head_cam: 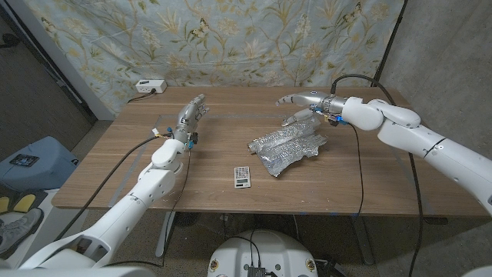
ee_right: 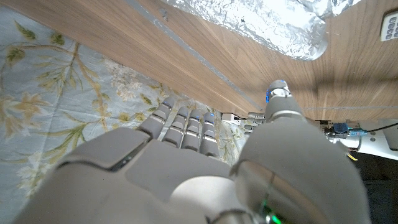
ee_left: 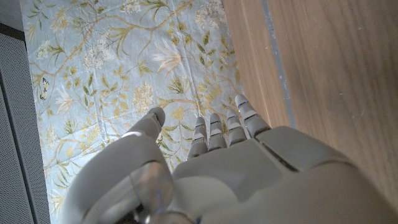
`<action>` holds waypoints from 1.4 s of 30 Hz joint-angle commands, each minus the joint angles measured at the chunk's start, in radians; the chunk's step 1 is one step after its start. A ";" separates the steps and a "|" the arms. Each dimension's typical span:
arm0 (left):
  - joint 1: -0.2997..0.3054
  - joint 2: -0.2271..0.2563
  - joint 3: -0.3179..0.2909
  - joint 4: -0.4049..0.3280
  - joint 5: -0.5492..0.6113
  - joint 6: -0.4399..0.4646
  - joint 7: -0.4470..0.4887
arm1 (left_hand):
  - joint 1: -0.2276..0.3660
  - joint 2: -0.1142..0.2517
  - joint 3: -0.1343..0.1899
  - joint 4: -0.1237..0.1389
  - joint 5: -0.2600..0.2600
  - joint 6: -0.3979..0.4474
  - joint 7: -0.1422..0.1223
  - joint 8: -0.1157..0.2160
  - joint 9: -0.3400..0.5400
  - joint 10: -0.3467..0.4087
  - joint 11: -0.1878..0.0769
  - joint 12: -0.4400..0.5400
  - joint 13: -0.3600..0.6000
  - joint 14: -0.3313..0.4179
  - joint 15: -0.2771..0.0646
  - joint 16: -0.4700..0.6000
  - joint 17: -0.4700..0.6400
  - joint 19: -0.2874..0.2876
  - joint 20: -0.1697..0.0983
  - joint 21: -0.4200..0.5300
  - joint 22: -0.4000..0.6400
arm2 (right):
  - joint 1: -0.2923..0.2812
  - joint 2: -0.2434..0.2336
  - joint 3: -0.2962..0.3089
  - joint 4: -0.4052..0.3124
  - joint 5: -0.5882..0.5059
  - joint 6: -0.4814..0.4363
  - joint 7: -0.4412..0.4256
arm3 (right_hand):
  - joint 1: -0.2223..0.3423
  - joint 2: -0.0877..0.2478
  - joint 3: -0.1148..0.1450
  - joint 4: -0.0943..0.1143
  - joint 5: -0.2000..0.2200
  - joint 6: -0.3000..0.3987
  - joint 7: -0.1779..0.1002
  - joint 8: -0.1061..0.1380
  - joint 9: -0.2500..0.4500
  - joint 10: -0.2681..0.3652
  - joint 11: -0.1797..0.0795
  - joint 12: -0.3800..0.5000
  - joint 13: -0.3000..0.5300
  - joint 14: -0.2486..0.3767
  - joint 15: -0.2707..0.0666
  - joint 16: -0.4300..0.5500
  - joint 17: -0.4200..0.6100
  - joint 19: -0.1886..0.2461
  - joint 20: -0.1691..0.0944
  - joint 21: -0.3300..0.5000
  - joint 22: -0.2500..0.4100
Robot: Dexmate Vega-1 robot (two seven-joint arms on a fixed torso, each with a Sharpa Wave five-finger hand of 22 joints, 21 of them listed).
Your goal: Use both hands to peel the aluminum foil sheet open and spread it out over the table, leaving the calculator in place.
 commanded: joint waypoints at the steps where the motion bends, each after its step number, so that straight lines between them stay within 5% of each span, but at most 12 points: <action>1: 0.002 -0.002 -0.002 -0.003 -0.007 0.013 0.007 | 0.007 0.001 0.009 -0.003 0.007 0.013 -0.002 0.006 0.004 0.009 0.003 0.004 0.002 0.008 0.003 0.005 0.002 0.009 0.002 0.001 0.003 | 0.047 0.013 -0.030 0.031 -0.113 0.050 0.020 | 0.015 -0.015 0.006 -0.003 0.016 0.006 -0.007 0.006 0.002 0.010 -0.005 0.011 0.003 0.032 -0.041 0.010 0.002 -0.009 0.002 0.006 0.002; 9: -0.002 0.005 -0.002 -0.005 -0.011 0.027 0.004 | 0.007 0.000 0.011 -0.003 0.008 0.015 -0.003 0.006 0.004 0.011 0.004 0.005 0.002 0.013 0.002 0.006 0.002 0.013 0.002 0.002 0.003 | 0.075 0.026 -0.054 0.061 -0.183 0.076 0.021 | 0.038 -0.025 0.011 -0.004 0.027 0.031 -0.019 0.014 0.003 0.039 -0.013 0.020 0.004 0.076 -0.062 0.022 0.001 -0.011 -0.005 0.014 0.002; 17: -0.003 0.009 -0.006 -0.005 -0.013 0.029 0.004 | 0.006 0.001 0.013 -0.002 0.009 0.019 -0.001 0.007 0.004 0.013 0.002 0.005 0.001 0.016 0.002 0.007 0.002 0.016 0.002 0.002 0.004 | 0.098 0.043 -0.069 0.107 -0.203 0.093 0.018 | 0.045 -0.038 0.014 0.005 0.040 0.106 -0.042 0.036 0.004 0.102 -0.050 0.036 0.007 0.127 -0.079 0.032 0.003 0.010 -0.027 0.025 0.002; 42: 0.009 0.016 -0.010 -0.018 -0.018 0.047 0.018 | 0.004 0.001 0.019 0.000 0.011 0.014 0.000 0.003 0.004 0.015 0.004 0.006 -0.002 0.022 0.003 0.006 0.003 0.024 0.004 0.002 0.004 | 0.135 0.058 -0.120 0.146 -0.249 0.099 0.095 | 0.053 -0.037 0.024 0.012 0.056 0.145 -0.062 0.038 0.005 0.155 -0.063 0.044 0.010 0.215 -0.117 0.057 0.010 0.032 -0.036 0.028 0.001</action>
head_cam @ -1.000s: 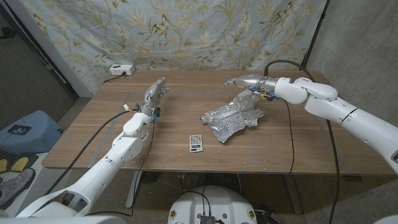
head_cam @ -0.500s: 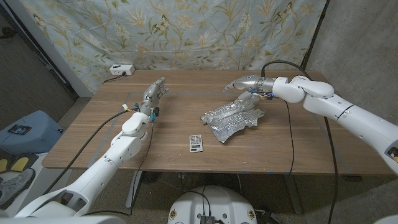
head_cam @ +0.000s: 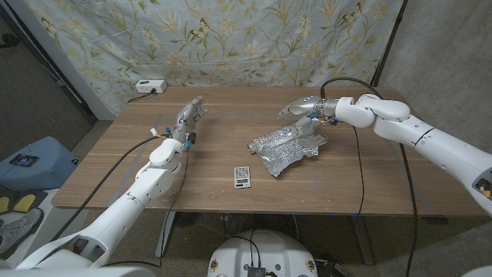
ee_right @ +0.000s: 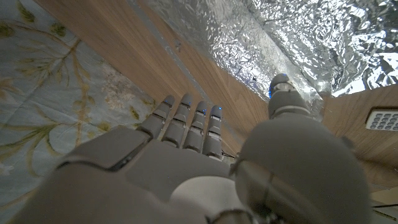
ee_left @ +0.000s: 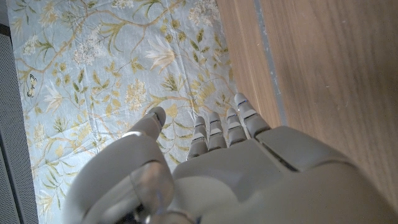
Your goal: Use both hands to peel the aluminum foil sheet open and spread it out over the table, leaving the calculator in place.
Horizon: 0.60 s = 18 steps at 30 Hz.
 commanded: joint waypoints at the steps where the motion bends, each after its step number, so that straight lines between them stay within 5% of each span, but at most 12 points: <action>1: 0.006 -0.001 0.000 -0.004 -0.001 0.006 0.010 | 0.005 0.002 0.011 -0.001 0.007 0.003 0.000 0.002 0.004 0.004 0.004 0.005 0.002 0.003 0.003 0.006 0.003 0.010 0.000 0.002 0.004 | 0.017 0.012 -0.021 0.025 -0.008 -0.006 0.040 | 0.009 -0.003 0.008 0.001 0.006 0.021 0.001 0.004 0.005 0.019 0.002 0.009 0.002 0.032 -0.112 0.012 0.003 0.016 -0.005 0.006 0.003; 18: 0.010 -0.009 0.005 -0.018 0.009 0.017 0.040 | 0.005 0.002 0.011 0.000 0.007 0.001 -0.001 0.001 0.004 0.006 0.005 0.006 0.001 0.005 0.001 0.006 0.004 0.011 0.000 0.000 0.004 | 0.043 0.040 -0.061 0.082 -0.021 0.001 0.039 | 0.013 -0.010 0.011 0.001 0.013 0.035 0.001 0.003 0.006 0.033 0.001 0.007 0.003 0.040 -0.113 0.006 0.000 0.041 -0.037 0.010 0.003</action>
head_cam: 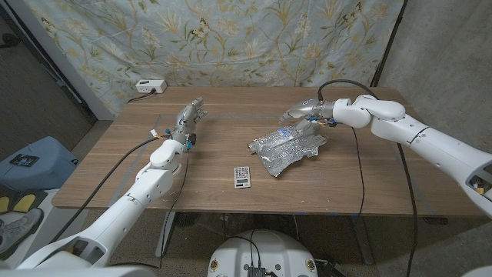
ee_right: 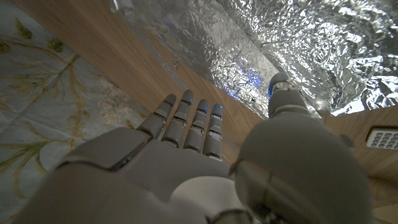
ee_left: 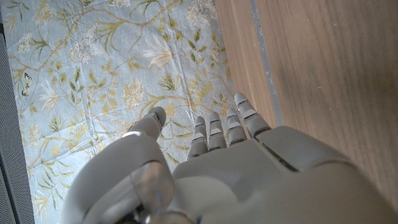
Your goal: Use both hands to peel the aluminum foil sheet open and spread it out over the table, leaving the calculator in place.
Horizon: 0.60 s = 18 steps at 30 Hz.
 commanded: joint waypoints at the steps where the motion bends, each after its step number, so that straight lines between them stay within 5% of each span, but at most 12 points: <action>1: 0.001 -0.008 0.006 -0.007 0.009 0.007 0.020 | 0.004 0.002 0.007 0.004 0.007 0.001 -0.001 0.001 0.004 0.007 0.005 0.006 0.001 0.006 0.002 0.006 0.004 0.010 -0.001 0.000 0.004 | 0.012 0.014 -0.025 0.027 -0.004 0.000 0.009 | 0.005 -0.004 0.008 -0.002 0.005 0.010 0.001 0.002 0.006 0.009 -0.002 -0.001 0.003 0.013 -0.117 -0.002 0.003 0.009 -0.014 0.006 0.003; 18: 0.000 -0.025 0.008 0.013 0.004 -0.010 0.015 | 0.005 0.003 0.008 0.004 0.007 0.004 0.000 0.002 0.004 0.006 0.007 0.006 0.000 0.006 0.003 0.006 0.005 0.010 -0.001 -0.001 0.004 | 0.000 0.004 -0.025 -0.010 0.009 -0.014 0.040 | 0.024 0.000 0.018 -0.007 0.013 0.017 0.000 -0.001 0.006 0.016 -0.001 -0.004 0.005 0.023 -0.122 -0.004 0.003 0.022 -0.023 0.006 0.003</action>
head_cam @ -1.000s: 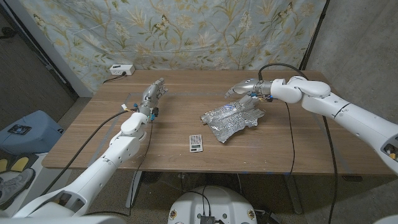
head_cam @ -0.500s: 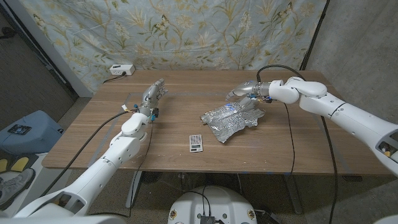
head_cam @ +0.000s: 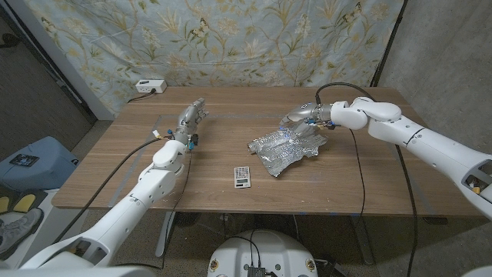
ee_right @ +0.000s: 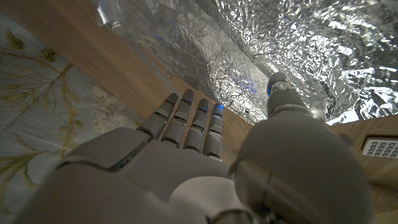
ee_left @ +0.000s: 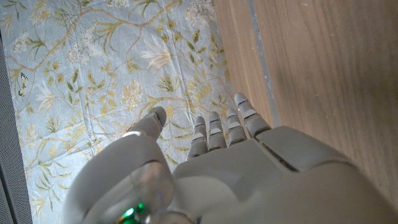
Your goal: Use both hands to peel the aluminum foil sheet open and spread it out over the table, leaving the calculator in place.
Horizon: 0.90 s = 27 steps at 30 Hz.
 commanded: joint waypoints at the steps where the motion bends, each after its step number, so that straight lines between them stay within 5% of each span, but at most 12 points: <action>1: 0.001 -0.010 0.001 0.013 -0.004 -0.012 -0.001 | 0.005 0.003 0.004 0.000 0.007 0.004 0.000 0.002 0.004 0.003 0.003 0.006 -0.001 0.007 0.003 0.006 0.005 0.011 -0.002 -0.001 0.004 | -0.006 -0.003 -0.004 -0.019 0.004 -0.008 0.020 | 0.014 -0.004 0.009 0.000 0.007 0.006 0.001 -0.001 0.006 0.008 0.001 -0.004 0.005 0.009 -0.114 -0.004 0.003 0.006 -0.005 0.007 0.003; 27: 0.019 -0.001 -0.011 -0.004 -0.019 0.003 0.009 | 0.007 0.006 0.007 0.000 0.008 0.010 0.000 0.004 0.004 0.003 0.002 0.006 -0.001 0.010 0.004 0.006 0.005 0.012 0.001 -0.003 0.004 | 0.036 0.056 -0.060 0.065 -0.027 0.005 -0.001 | 0.031 0.004 0.023 0.001 0.013 0.014 -0.003 -0.005 0.007 0.021 -0.005 -0.007 0.007 0.029 -0.124 -0.004 0.006 0.015 -0.006 0.005 0.004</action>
